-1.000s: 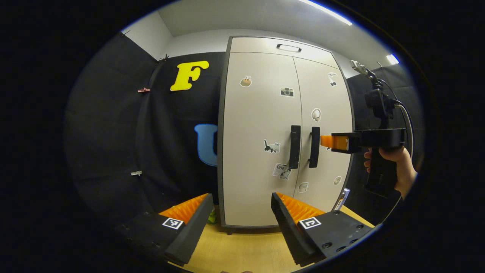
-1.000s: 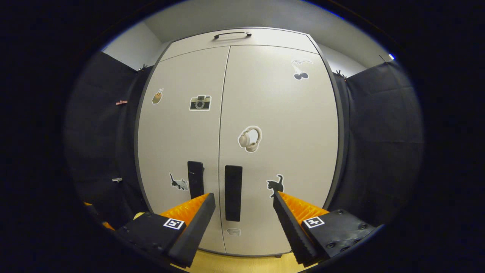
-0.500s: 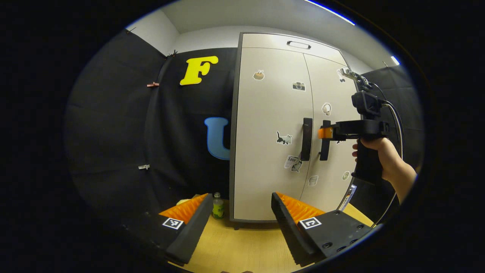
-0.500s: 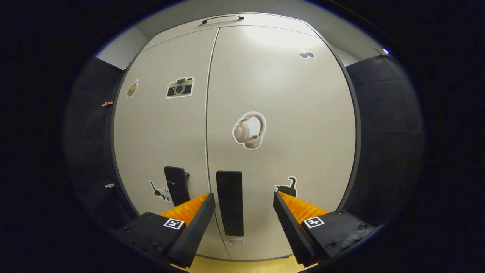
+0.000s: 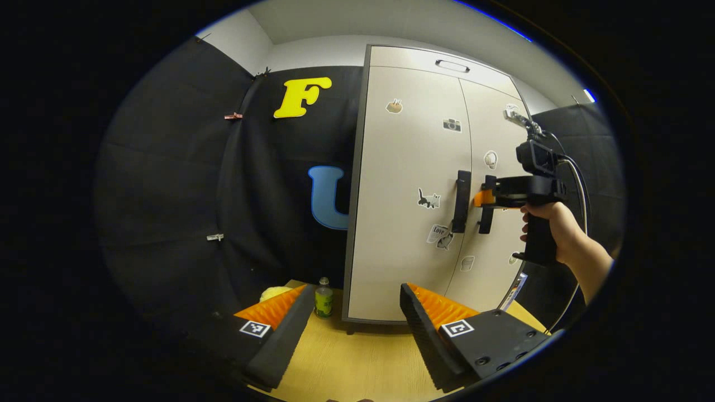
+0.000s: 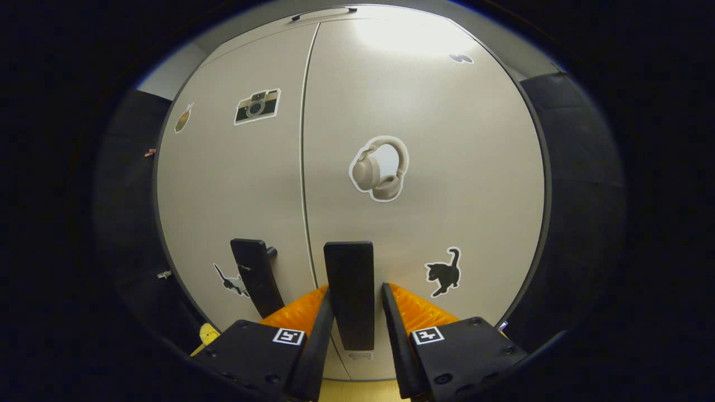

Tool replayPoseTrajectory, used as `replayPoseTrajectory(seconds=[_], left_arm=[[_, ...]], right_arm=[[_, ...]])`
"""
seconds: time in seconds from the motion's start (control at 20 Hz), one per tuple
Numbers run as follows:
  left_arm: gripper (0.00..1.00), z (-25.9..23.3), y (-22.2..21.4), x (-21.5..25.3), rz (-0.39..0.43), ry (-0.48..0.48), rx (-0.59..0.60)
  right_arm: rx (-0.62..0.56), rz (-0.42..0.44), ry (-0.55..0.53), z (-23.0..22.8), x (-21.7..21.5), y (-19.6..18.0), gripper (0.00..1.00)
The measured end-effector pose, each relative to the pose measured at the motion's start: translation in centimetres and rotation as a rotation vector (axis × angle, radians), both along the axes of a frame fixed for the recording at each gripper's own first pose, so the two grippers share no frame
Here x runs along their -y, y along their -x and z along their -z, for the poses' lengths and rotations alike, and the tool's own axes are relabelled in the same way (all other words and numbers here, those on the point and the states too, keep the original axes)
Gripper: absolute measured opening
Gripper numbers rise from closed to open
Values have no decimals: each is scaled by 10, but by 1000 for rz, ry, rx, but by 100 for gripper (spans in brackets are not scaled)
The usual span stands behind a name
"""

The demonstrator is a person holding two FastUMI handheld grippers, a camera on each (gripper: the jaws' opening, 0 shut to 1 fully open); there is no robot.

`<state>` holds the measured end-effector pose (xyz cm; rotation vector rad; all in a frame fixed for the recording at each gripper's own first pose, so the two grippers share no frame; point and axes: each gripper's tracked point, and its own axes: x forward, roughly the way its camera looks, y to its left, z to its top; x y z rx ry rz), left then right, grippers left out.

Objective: Open the right door of the double-door shoe cabinet with the right hand, and open the left door with the left hand.

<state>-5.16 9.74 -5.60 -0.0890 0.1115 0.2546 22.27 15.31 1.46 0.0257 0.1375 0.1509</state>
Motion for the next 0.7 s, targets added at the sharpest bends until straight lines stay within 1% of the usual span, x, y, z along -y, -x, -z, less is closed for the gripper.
replayPoseTrajectory(seconds=[0.05,0.1,0.25,0.3,0.35,0.4,0.45,0.5,0.55,0.6,0.7], left_arm=[[95,-1,0,0,0,0,3],[95,-1,1,-1,2,-2,4],[95,-2,5,-1,8,-6,1],[95,-3,7,-1,10,-7,3],[95,-3,8,-2,12,-8,3],[95,-2,10,-3,13,-9,1],[95,-1,12,-4,15,-8,0],[95,-1,15,-5,18,-8,-1],[95,-1,17,-6,20,-9,-1],[95,0,19,-8,22,-11,-2],[95,1,22,-10,31,-13,-4]], right_arm=[[3,7,0,-8,4,15,46],[-6,10,-1,-3,1,5,36],[-9,-7,-19,-4,2,6,36],[-7,-12,-18,-4,1,8,31],[-4,-12,-18,-5,2,7,31],[-1,-13,-14,-3,2,6,24],[-7,-10,-24,-3,2,9,24],[-4,-16,-20,-4,1,7,19],[-13,-11,-22,-6,3,9,19],[-12,-12,-19,-3,2,8,15],[-18,-13,-20,-3,2,12,14]])
